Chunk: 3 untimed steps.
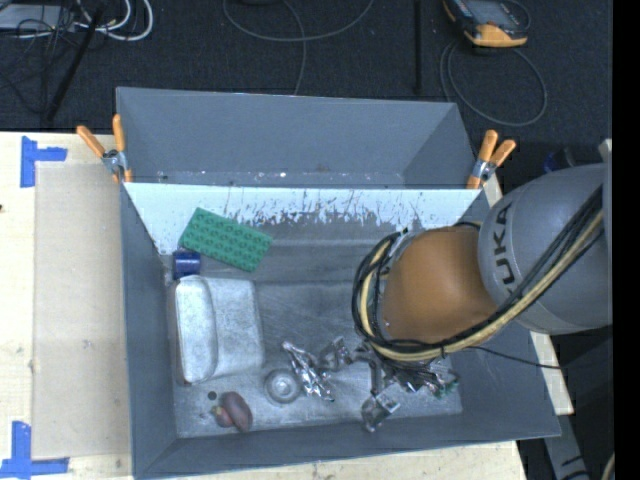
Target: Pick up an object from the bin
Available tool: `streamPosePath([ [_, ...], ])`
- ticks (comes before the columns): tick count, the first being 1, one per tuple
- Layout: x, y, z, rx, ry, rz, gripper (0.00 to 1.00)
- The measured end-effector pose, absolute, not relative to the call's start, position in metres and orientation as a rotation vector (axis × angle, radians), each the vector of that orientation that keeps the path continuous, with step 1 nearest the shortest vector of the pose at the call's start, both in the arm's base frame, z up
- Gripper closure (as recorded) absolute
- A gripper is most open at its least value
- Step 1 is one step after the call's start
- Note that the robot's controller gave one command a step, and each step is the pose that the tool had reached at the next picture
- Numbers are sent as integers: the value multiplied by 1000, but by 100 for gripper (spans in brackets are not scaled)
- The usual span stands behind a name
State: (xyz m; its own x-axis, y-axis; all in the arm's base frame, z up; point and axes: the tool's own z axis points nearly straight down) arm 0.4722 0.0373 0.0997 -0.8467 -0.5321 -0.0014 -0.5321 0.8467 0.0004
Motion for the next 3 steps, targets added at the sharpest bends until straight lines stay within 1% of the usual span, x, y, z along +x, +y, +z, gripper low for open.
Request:
streamPosePath([
  [1, 524, 79, 72, -834, 3029, -1, 0],
  [2, 524, 78, 73, -836, 3029, -1, 0],
  [3, 528, 80, 77, -835, 3016, -1, 100],
])
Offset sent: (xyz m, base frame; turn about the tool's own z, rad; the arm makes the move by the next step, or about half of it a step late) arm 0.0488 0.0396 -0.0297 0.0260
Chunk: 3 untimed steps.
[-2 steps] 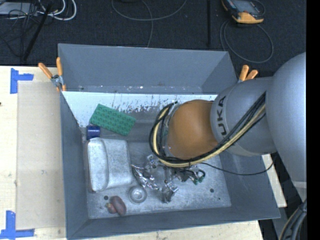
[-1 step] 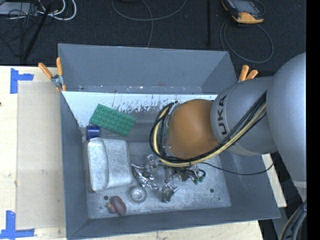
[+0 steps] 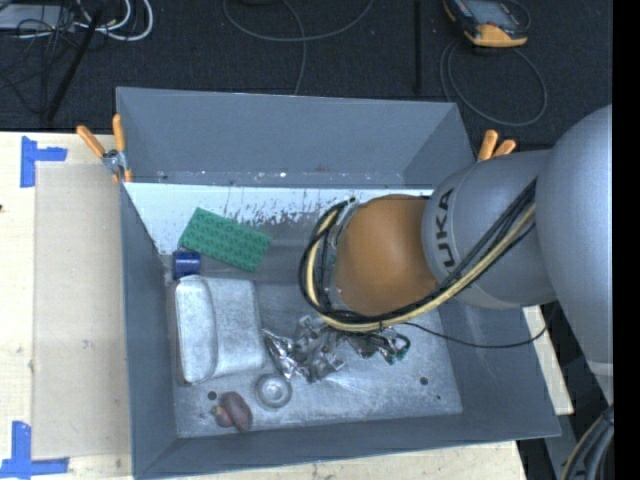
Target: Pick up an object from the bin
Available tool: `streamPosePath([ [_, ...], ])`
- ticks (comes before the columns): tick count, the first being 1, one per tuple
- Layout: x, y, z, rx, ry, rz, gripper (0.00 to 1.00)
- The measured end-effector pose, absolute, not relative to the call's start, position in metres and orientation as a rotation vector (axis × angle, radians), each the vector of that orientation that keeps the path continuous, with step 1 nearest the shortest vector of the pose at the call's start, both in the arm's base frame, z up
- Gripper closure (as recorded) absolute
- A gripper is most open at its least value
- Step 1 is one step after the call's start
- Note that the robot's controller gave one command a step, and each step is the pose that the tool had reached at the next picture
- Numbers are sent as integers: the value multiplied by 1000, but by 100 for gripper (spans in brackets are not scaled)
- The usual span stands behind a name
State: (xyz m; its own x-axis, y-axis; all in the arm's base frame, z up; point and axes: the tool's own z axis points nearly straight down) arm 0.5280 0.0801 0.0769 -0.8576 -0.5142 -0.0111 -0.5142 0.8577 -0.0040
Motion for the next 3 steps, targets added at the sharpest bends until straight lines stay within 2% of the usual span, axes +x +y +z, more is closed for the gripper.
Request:
streamPosePath([
  [1, 529, 81, 126, -837, 3024, 0, 100],
  [2, 530, 82, 156, -836, 3026, 0, 100],
  [3, 530, 83, 159, -838, 3028, 1, 100],
])
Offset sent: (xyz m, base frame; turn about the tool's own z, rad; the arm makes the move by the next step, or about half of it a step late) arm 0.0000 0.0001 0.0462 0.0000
